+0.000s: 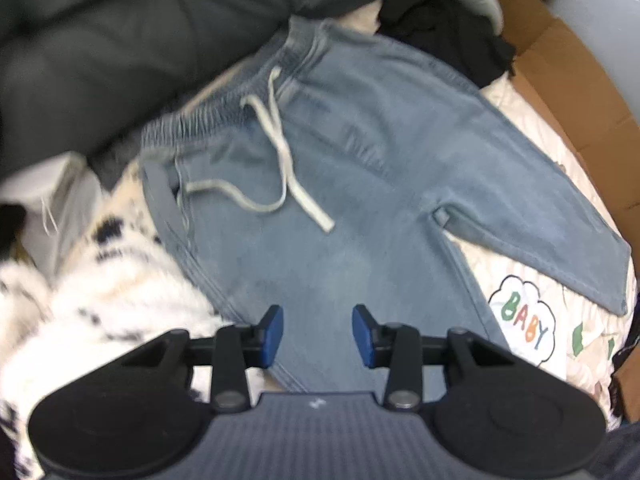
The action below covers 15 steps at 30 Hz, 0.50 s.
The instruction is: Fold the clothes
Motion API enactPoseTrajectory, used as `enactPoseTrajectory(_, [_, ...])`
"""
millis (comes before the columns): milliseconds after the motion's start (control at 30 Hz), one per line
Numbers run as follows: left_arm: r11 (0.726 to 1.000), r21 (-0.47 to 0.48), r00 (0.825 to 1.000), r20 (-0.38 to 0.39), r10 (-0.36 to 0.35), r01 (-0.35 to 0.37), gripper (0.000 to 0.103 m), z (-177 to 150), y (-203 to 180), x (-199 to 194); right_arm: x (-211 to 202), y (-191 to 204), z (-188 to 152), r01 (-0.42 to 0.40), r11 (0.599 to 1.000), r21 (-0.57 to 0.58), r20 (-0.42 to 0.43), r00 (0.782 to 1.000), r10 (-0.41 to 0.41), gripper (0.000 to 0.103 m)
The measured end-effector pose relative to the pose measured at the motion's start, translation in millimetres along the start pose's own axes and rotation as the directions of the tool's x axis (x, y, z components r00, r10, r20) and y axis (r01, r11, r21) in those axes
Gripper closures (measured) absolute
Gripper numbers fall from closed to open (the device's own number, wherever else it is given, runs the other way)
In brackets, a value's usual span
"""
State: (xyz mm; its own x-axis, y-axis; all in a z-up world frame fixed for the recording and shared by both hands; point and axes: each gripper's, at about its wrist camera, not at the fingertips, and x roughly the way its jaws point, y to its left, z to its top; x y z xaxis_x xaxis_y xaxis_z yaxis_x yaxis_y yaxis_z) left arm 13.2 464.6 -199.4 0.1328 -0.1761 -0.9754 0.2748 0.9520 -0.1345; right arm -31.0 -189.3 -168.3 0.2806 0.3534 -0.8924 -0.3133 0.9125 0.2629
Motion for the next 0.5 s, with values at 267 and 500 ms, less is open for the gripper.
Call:
enactPoseTrajectory(267, [0.999,-0.047,0.994,-0.105,-0.022,0.017,0.066,-22.2,2.4,50.5,42.1,-1.4,-5.1,-0.01,0.999,-0.038,-0.051,0.999,0.008,0.026])
enactPoseTrajectory(500, [0.999,-0.022,0.988,-0.152,0.032,-0.036,0.06,-34.7,-1.2,74.2,62.4,-4.5,-8.5,-0.018,0.999,-0.046,-0.07,0.997,0.015,0.026])
